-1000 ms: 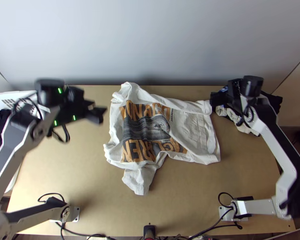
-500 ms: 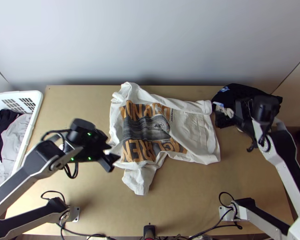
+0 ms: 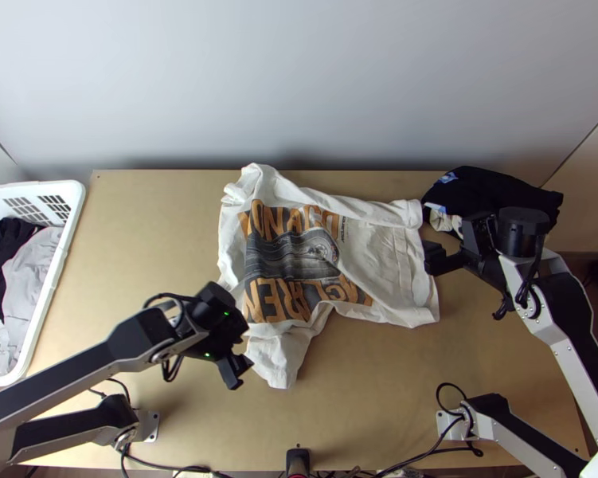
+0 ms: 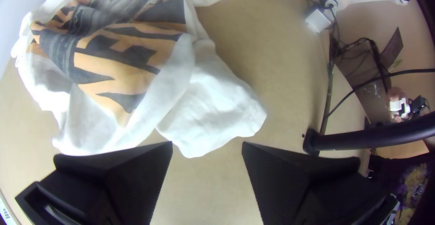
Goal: Fold the t-shirt
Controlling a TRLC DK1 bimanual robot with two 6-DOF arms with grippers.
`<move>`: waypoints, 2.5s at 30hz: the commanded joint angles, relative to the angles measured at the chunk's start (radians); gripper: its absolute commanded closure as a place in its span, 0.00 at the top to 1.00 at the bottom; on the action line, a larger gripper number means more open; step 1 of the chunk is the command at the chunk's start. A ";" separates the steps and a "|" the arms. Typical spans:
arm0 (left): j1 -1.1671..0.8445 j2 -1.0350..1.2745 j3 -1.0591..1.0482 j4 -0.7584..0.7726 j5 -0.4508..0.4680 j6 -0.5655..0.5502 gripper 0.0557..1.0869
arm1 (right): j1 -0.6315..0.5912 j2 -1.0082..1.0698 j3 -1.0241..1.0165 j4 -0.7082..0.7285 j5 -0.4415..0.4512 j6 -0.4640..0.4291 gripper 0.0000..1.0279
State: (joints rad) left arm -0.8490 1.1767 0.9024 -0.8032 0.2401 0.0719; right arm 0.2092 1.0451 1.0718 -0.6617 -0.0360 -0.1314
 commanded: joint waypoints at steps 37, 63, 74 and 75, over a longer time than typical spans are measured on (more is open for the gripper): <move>0.117 0.147 -0.042 0.173 -0.042 -0.003 0.03 | 0.029 -0.094 -0.383 -0.138 -0.024 -0.126 0.96; 0.418 -0.101 -0.065 0.088 0.005 -0.024 0.03 | 0.009 0.038 -0.404 -0.084 -0.068 -0.188 0.17; 0.646 -0.167 0.096 -0.008 0.087 -0.011 0.03 | -0.002 -0.011 -0.185 -0.153 -0.084 -0.169 0.03; 0.668 -0.167 0.122 -0.019 0.094 -0.011 0.03 | -0.002 -0.016 -0.167 -0.162 -0.084 -0.165 0.03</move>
State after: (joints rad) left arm -0.3145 1.0355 0.9127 -0.7673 0.2829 0.0540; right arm 0.2138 1.0473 0.7837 -0.7776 -0.1139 -0.3084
